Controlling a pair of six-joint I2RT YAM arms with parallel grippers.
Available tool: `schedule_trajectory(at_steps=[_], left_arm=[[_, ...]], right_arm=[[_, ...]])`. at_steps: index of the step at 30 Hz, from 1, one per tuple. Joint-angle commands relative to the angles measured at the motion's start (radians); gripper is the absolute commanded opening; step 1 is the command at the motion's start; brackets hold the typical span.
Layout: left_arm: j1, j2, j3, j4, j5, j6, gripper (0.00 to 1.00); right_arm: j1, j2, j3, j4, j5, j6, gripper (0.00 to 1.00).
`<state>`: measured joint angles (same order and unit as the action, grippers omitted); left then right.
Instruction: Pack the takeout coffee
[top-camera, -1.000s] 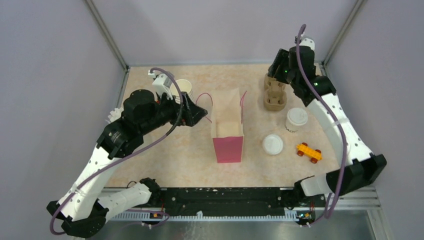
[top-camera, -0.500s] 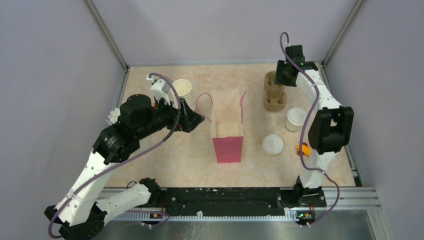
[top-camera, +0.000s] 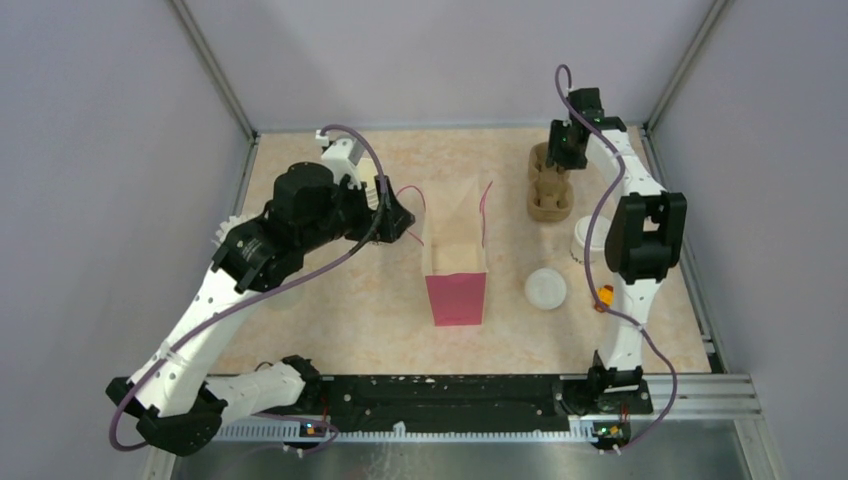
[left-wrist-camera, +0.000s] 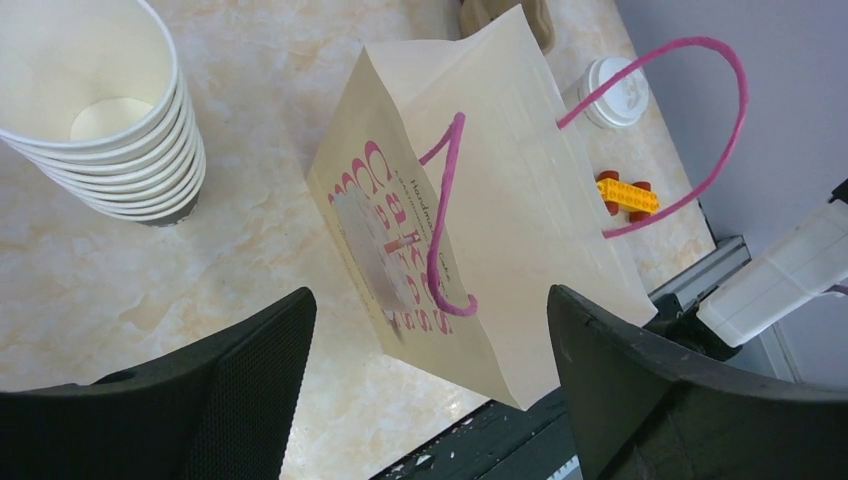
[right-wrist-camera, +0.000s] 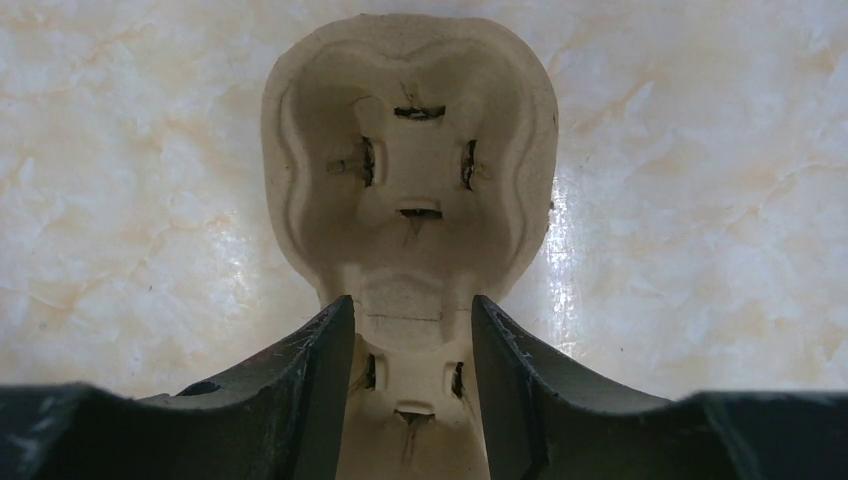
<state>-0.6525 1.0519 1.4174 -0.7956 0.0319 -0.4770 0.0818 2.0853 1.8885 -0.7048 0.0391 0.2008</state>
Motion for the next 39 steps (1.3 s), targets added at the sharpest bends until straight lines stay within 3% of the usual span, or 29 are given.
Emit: schedule_trajectory(at_steps=[1,16,34,39], left_arm=[[0.004,0.039,0.056,0.003,-0.053,-0.013,0.89],[0.004,0.061,0.09,-0.019,-0.072,-0.035,0.8],[0.003,0.064,0.109,-0.076,-0.082,-0.017,0.85],[0.003,0.046,0.102,-0.064,-0.073,-0.013,0.87]], right_arm=[[-0.005,0.021,0.057,-0.01,-0.009,-0.018,0.46],[-0.004,0.051,0.021,-0.004,0.024,-0.019,0.43],[0.05,0.09,0.033,-0.022,0.114,-0.016,0.43],[0.057,0.074,0.04,-0.028,0.132,-0.013,0.35]])
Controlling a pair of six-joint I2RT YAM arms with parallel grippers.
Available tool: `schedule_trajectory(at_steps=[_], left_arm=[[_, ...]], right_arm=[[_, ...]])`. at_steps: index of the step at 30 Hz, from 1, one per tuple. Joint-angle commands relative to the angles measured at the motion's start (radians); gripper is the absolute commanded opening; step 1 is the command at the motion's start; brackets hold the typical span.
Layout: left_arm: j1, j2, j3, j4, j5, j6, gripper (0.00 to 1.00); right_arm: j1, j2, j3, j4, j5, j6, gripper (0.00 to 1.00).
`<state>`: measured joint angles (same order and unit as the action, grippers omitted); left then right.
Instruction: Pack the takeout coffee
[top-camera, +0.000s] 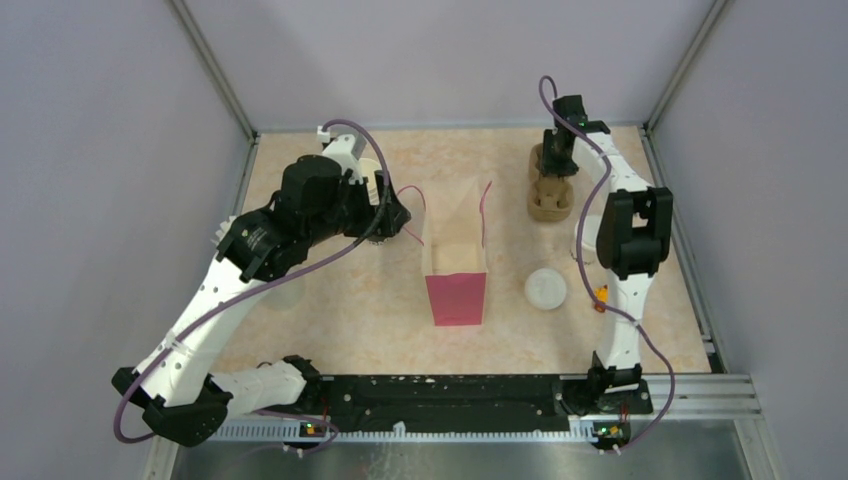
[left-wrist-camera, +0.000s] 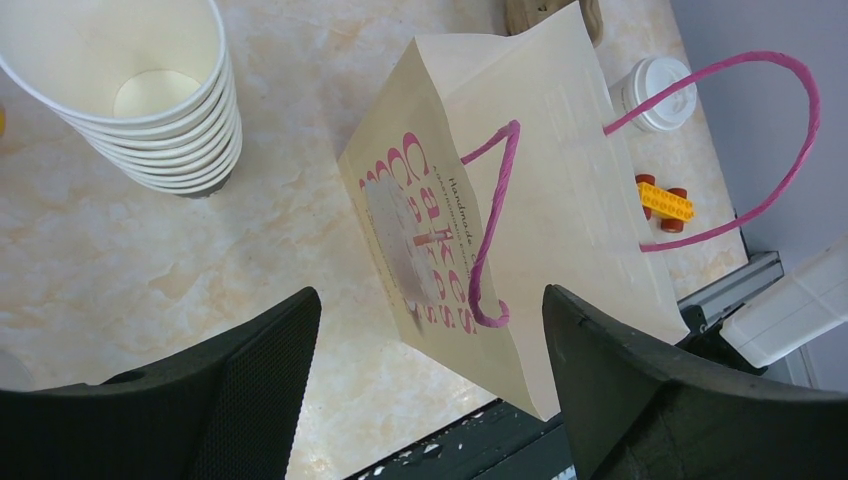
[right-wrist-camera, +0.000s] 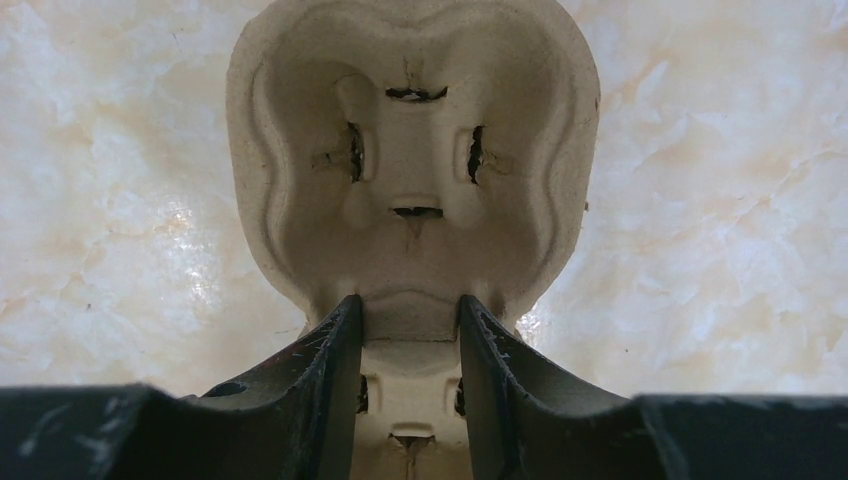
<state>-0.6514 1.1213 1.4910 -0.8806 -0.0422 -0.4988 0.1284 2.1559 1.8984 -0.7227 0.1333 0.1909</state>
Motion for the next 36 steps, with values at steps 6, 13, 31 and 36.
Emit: schedule_trajectory(at_steps=[6,13,31,36], left_arm=[[0.002,-0.016,0.028,0.013,0.013,-0.014,0.87],[0.003,-0.007,0.035,0.023,0.016,-0.057,0.85],[0.017,0.052,0.108,0.019,0.002,-0.023,0.84],[0.02,0.057,0.077,0.062,0.037,-0.023,0.72]], right_arm=[[0.01,-0.028,0.065,-0.029,0.009,-0.006,0.31],[0.009,-0.075,0.14,-0.106,-0.002,-0.028,0.31],[0.014,-0.277,0.404,-0.337,-0.195,0.08,0.29],[0.05,-0.404,0.462,-0.378,-0.279,0.184,0.28]])
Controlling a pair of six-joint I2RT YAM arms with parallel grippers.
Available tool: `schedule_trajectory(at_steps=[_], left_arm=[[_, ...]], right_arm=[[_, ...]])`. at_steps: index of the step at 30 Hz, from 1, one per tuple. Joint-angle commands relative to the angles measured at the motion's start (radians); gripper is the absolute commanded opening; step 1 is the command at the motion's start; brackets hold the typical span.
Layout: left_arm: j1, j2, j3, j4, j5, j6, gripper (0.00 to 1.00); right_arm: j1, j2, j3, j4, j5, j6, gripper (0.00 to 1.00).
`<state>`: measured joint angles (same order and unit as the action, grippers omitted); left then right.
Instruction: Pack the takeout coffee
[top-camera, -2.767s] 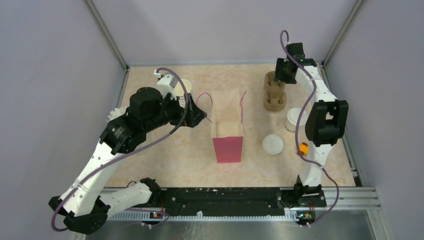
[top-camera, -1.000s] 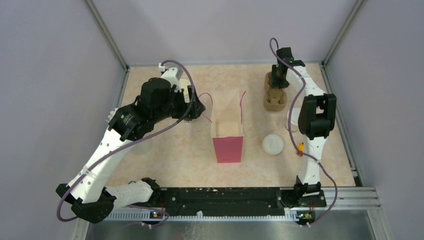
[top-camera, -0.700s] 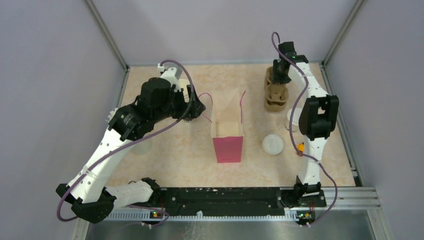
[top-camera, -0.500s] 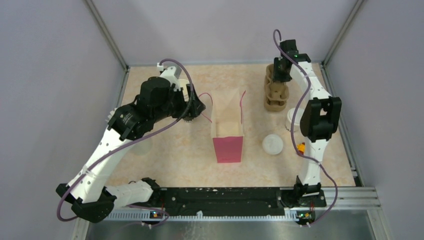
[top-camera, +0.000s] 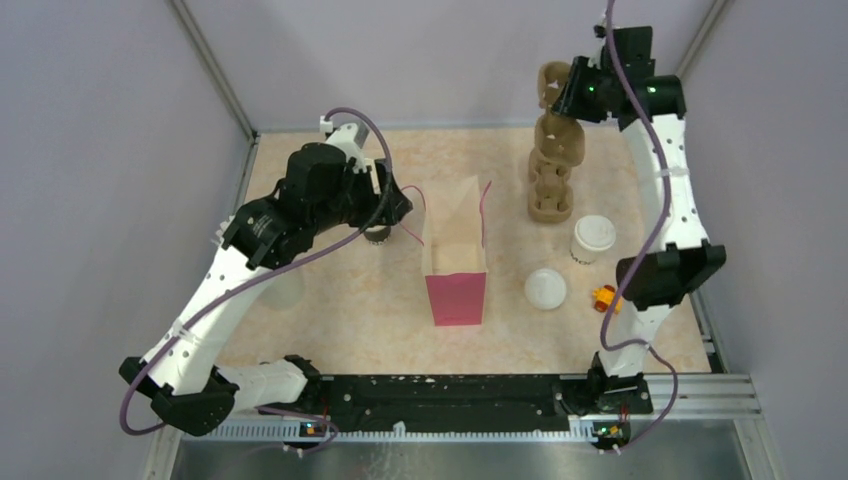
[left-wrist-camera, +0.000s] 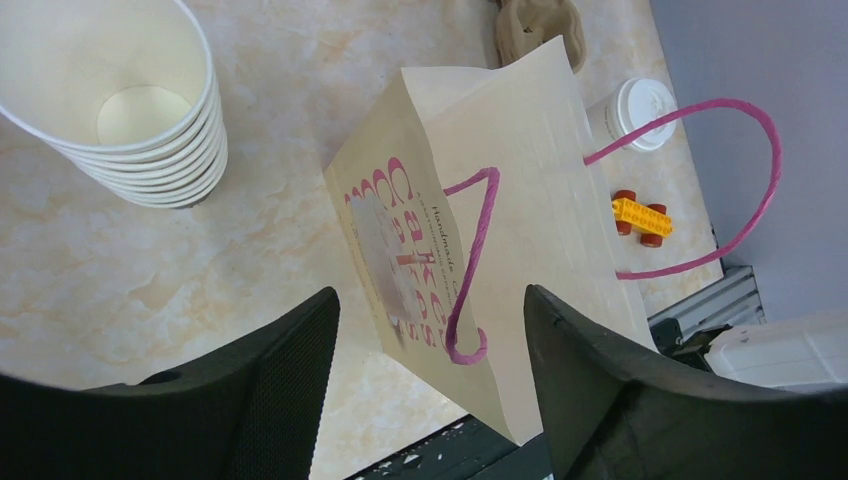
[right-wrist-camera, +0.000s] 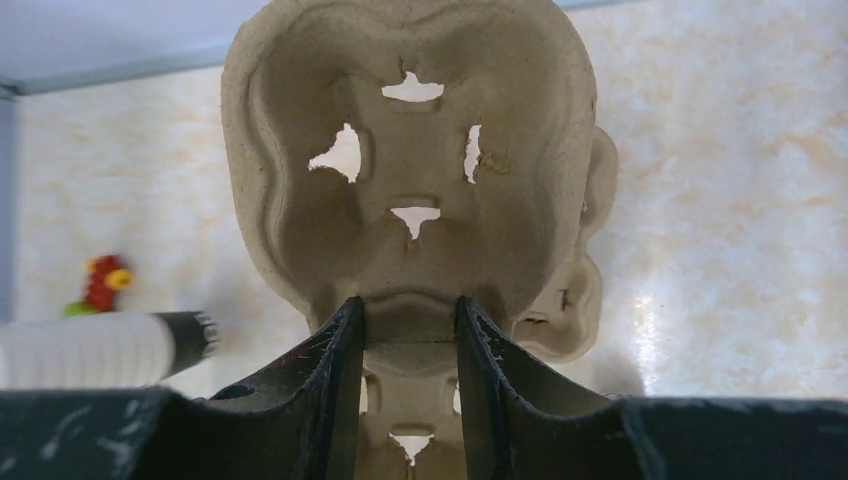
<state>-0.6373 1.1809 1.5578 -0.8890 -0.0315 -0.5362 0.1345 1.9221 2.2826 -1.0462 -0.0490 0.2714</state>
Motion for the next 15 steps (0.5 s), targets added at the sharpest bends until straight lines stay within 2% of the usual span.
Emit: schedule_trajectory(at_steps=[1,6,11,15], left_arm=[[0.008,-0.003,-0.005,0.079,0.052,0.015,0.67],[0.012,-0.028,-0.066,0.142,0.142,-0.009,0.31],[0.013,-0.066,-0.116,0.195,0.202,-0.075,0.14],[0.013,-0.084,-0.15,0.236,0.247,-0.123,0.0]], right_arm=[[0.058,-0.199,0.074,-0.051,-0.112,0.132,0.28],[0.151,-0.339,-0.008,0.028,-0.168,0.277,0.26],[0.305,-0.458,-0.113,0.141,-0.141,0.433,0.25],[0.468,-0.54,-0.273,0.283,-0.09,0.566,0.24]])
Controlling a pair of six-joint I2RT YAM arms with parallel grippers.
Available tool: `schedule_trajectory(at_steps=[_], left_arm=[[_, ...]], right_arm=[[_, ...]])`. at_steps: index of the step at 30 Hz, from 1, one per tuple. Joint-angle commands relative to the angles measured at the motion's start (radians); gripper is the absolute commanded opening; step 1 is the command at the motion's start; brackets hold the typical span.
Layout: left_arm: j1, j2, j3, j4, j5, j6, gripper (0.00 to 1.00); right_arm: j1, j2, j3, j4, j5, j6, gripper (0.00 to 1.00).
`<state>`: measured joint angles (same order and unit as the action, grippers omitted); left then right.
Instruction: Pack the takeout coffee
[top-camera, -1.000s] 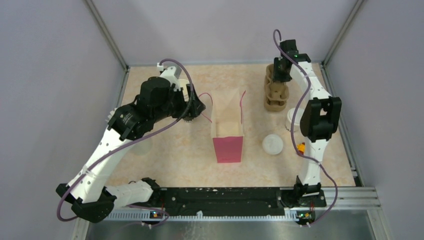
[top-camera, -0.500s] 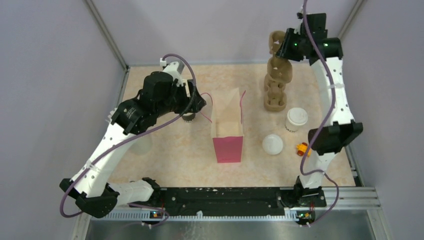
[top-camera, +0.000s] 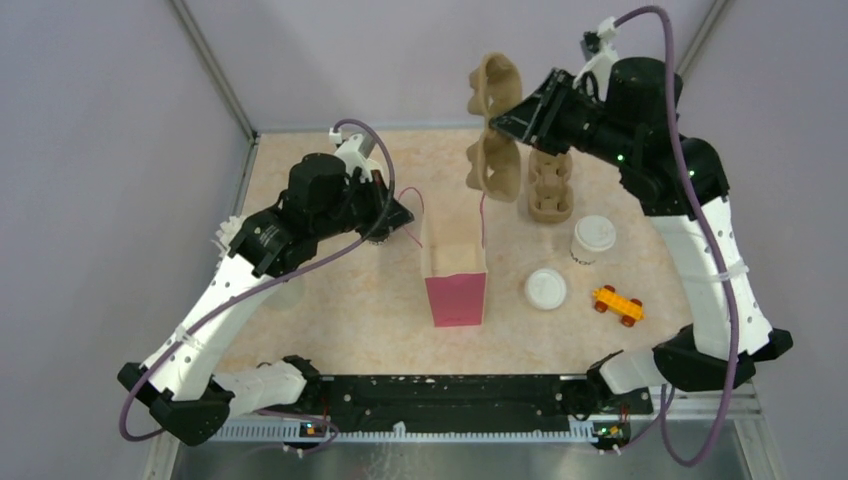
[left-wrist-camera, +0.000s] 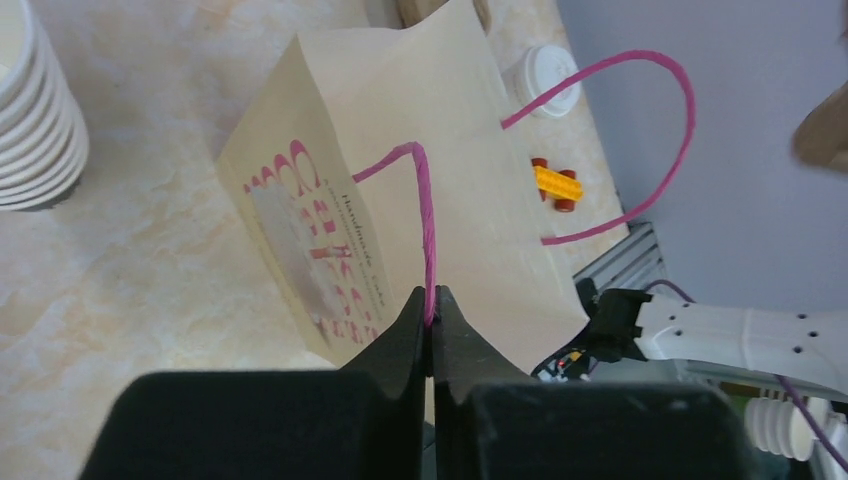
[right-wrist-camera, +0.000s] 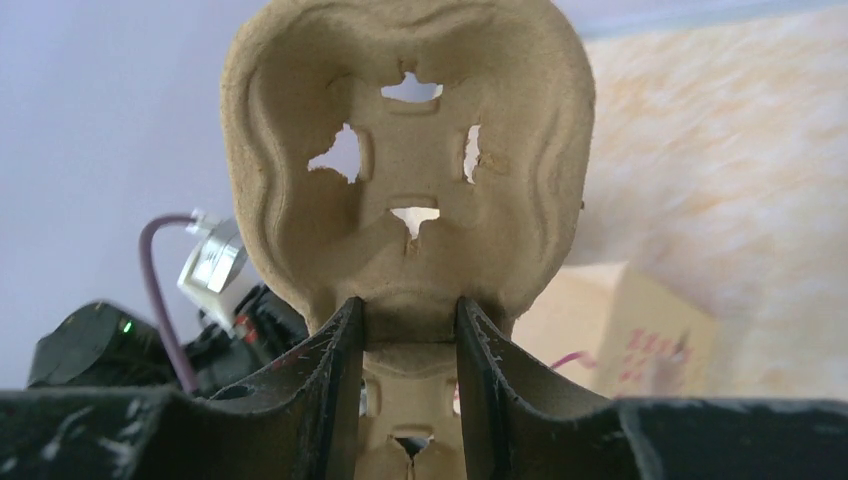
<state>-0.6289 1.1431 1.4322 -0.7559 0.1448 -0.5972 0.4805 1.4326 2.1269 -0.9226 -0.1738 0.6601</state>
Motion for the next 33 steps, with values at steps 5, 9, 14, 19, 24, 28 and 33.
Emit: schedule_trajectory(at_steps=[5,9,14,19,24,28,33], left_arm=[[0.006,-0.061,-0.038,0.122,0.092,-0.117,0.0],[0.006,-0.076,-0.065,0.129,0.099,-0.164,0.0],[0.005,-0.117,-0.124,0.161,0.105,-0.203,0.0],[0.005,-0.134,-0.124,0.126,0.096,-0.18,0.0],[0.005,-0.154,-0.123,0.102,0.082,-0.159,0.0],[0.005,-0.157,-0.113,0.073,0.069,-0.145,0.0],[0.005,-0.154,-0.111,0.059,0.06,-0.138,0.0]], right_arm=[[0.27,-0.057,-0.223,0.216,0.148,0.23,0.23],[0.355,-0.048,-0.262,0.219,0.249,0.25,0.23],[0.438,-0.03,-0.282,0.142,0.376,0.241,0.22],[0.485,-0.031,-0.327,0.041,0.479,0.212,0.22],[0.502,-0.032,-0.389,0.018,0.502,0.19,0.21],[0.52,-0.012,-0.382,0.005,0.524,0.155,0.21],[0.533,0.04,-0.319,-0.072,0.549,0.112,0.21]])
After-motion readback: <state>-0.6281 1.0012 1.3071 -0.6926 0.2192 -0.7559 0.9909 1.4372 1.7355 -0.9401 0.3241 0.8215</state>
